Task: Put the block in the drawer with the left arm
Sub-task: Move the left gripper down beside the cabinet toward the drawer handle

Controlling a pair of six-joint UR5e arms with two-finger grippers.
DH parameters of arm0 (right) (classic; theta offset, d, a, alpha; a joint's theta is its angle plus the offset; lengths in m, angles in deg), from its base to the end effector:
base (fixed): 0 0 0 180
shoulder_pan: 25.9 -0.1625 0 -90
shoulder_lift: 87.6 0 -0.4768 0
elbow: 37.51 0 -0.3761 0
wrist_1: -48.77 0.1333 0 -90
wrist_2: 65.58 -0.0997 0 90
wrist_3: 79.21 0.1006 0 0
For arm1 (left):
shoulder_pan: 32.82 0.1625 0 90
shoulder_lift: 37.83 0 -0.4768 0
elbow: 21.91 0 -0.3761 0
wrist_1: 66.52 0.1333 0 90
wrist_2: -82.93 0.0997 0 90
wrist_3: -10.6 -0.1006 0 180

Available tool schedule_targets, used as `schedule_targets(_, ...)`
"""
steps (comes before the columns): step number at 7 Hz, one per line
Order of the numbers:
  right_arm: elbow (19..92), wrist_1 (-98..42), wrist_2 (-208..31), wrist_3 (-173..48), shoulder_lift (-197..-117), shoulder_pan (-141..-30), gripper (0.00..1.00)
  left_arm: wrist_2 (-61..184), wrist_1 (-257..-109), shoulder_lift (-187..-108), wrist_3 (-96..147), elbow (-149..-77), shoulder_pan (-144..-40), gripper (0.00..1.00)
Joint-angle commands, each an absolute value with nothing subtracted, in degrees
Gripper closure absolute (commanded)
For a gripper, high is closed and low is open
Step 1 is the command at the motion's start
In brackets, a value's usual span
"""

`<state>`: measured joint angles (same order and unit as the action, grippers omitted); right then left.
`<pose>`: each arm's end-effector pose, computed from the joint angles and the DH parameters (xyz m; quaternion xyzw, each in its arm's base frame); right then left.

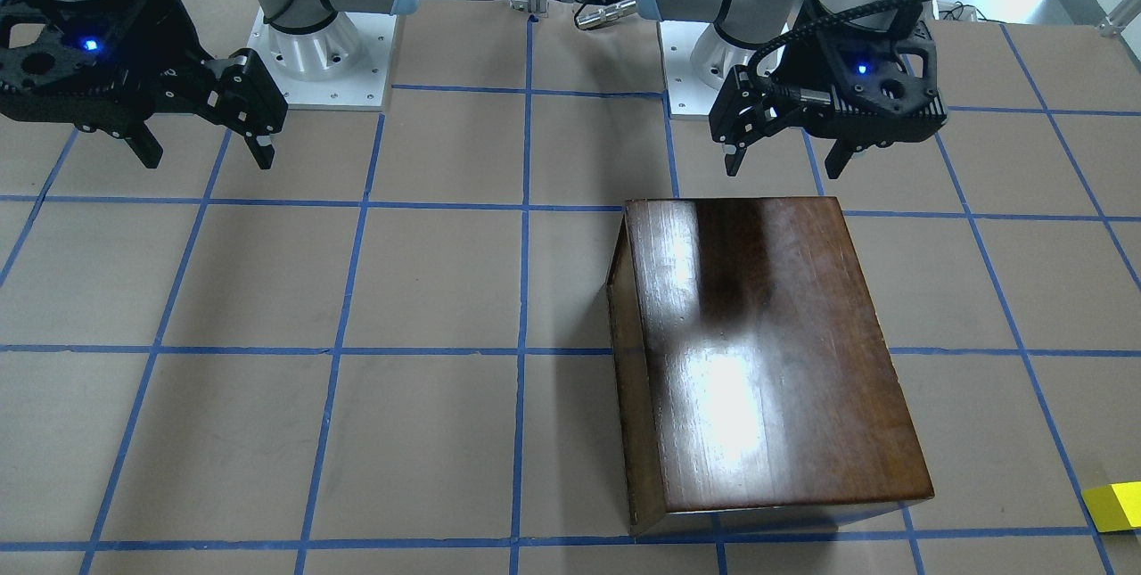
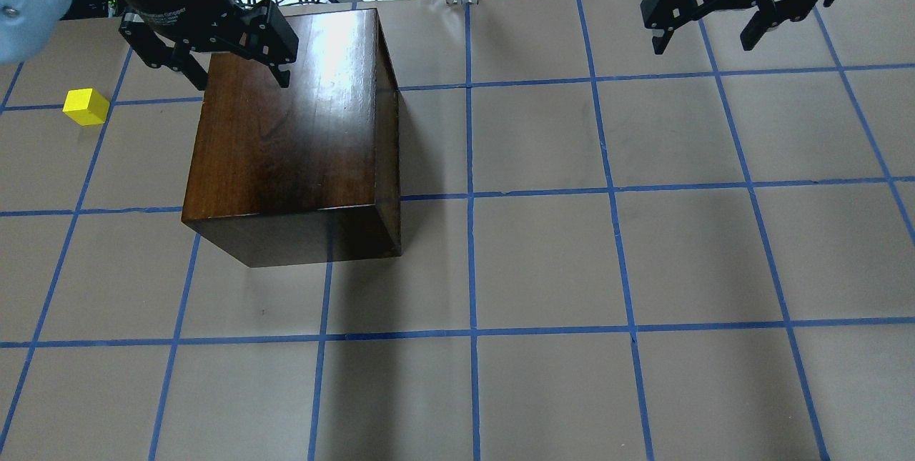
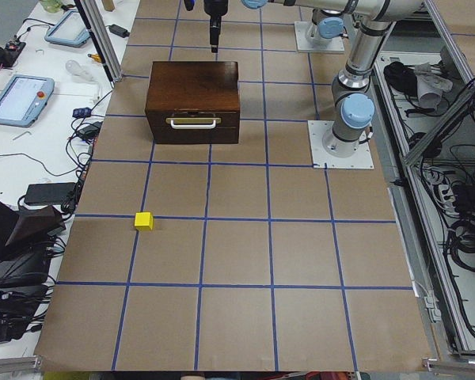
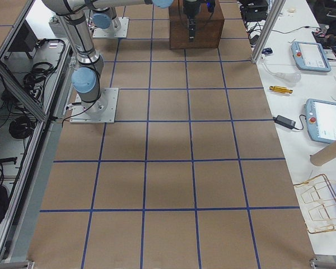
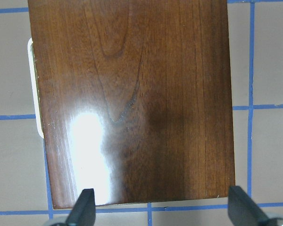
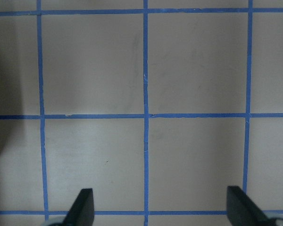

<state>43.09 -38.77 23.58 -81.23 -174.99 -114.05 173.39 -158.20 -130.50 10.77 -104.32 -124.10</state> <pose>0.1185 -0.5063 0.5905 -0.0018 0.9993 -0.0380 0.0060 -0.1437 -0.4991 0.5762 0.0096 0.9995 -0.0283 0.0037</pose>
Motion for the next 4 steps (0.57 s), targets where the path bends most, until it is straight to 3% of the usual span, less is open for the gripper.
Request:
schedule_targets(1, 43.09, -38.77, 23.63, -81.23, -175.05, -114.06, 0.0, 173.36, -158.28, -130.82, 10.77, -104.0, -123.27, 0.0)
schedule_targets(4, 43.09, -38.77, 23.63, -81.23, -174.96, -113.97, 0.0, 170.13, -158.28, -133.1, 5.53, -104.34, -111.88, 0.0)
